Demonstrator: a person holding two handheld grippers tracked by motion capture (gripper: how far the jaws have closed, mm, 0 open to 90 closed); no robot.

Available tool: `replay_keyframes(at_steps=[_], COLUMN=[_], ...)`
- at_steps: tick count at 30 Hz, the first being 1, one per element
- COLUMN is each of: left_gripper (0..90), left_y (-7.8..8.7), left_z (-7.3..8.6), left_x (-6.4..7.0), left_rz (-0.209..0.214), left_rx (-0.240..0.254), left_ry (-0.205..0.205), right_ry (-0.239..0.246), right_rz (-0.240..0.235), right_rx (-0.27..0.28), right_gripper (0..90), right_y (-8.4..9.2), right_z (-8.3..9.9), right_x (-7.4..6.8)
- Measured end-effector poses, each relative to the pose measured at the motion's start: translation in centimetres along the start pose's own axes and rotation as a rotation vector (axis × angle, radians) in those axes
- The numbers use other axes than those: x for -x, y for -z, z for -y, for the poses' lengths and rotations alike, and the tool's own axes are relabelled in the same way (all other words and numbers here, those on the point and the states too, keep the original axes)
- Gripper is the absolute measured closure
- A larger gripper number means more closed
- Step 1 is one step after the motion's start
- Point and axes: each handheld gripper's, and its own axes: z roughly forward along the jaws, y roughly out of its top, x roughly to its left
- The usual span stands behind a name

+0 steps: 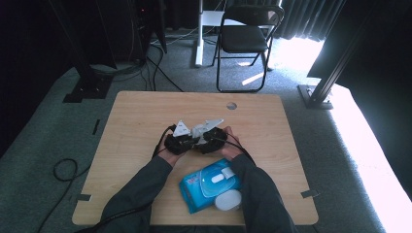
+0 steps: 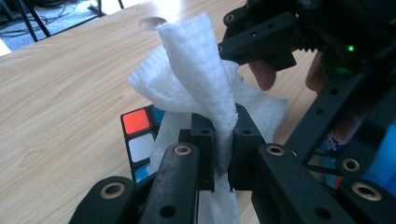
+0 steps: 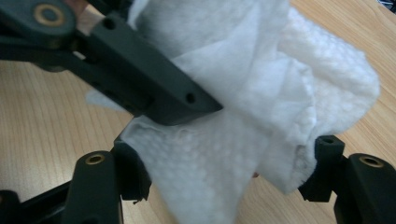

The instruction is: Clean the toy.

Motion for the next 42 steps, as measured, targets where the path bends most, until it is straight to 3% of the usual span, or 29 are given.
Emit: replay_keyframes(at_steps=[19,24,42], left_gripper=[82.7,82.5,82.2], left_y=[0.5,0.7,0.5], left_z=[0.9,1.5,0.6], left_x=[-2.6,-3.4,-3.3], left_rz=[-0.108,-0.141,-0.150], left_rx=[-0.013,-0.022,-0.003], left_ry=[0.066,0.103,0.131], right_ry=[-0.007,-0.006,0.026], right_rz=[-0.008,-0.017,-0.032], right_rx=[0.019,0.027,0.036], right_gripper=[34.4,34.4,34.4], right_y=[0.2,0.3,0.6], right_z=[0.1,0.1,-0.2], right_x=[-0.1,0.0,-0.5])
